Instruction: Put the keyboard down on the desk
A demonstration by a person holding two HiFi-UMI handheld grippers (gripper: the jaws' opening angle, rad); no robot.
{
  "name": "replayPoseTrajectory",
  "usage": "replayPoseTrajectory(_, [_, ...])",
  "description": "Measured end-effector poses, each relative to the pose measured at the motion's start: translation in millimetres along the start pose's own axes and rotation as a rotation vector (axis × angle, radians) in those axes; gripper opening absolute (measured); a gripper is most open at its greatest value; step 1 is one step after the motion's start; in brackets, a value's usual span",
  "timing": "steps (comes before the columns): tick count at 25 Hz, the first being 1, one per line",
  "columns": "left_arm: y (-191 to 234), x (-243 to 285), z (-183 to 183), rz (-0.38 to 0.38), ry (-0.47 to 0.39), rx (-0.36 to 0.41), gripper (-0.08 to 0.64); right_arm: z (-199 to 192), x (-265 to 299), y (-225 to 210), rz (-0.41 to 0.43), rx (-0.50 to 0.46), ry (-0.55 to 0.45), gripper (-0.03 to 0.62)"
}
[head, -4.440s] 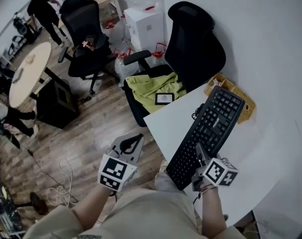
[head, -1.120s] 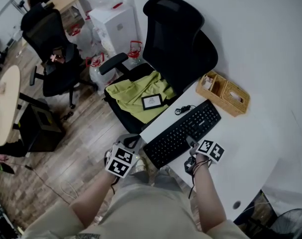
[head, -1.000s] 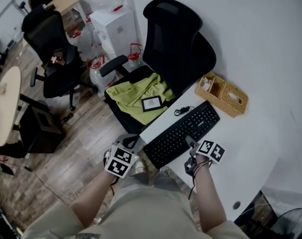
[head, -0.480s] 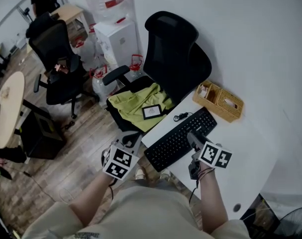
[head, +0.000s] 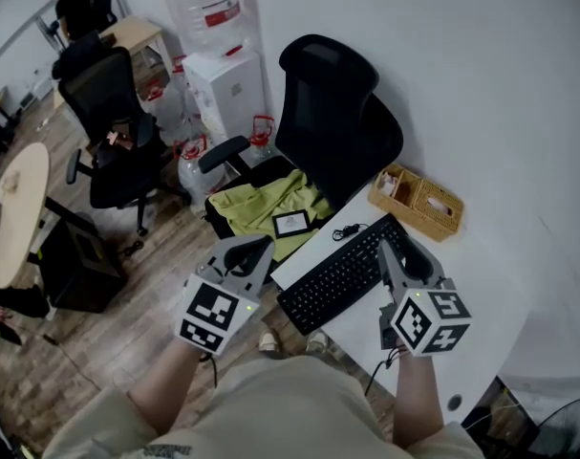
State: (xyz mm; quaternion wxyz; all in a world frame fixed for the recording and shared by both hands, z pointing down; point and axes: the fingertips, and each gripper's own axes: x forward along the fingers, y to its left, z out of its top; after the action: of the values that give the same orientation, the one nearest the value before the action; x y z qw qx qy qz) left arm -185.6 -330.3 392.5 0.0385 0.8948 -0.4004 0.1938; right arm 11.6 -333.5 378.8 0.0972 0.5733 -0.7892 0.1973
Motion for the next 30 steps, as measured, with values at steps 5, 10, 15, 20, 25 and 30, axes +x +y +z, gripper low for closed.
replayPoseTrajectory(5, [-1, -17, 39, 0.004, -0.090, 0.019, 0.023, 38, -27, 17, 0.004, -0.083, -0.108, 0.121])
replayPoseTrajectory(10, [-8, -33, 67, 0.001, -0.155, 0.031, 0.023, 72, -55, 39, 0.035, -0.204, -0.231, 0.092])
replayPoseTrajectory(15, [-13, -49, 83, 0.028, -0.218, 0.017, 0.023, 89, -79, 60, 0.072, -0.266, -0.292, 0.080])
replayPoseTrajectory(20, [-3, -58, 89, 0.092, -0.260, -0.023, 0.023, 111, -103, 80, 0.145, -0.246, -0.391, 0.032])
replayPoseTrajectory(25, [-9, -61, 93, 0.089, -0.268, 0.003, 0.023, 113, -108, 86, 0.207, -0.217, -0.404, 0.025])
replayPoseTrajectory(30, [-8, -63, 90, 0.099, -0.252, 0.000, 0.023, 107, -104, 88, 0.239, -0.201, -0.376, 0.025])
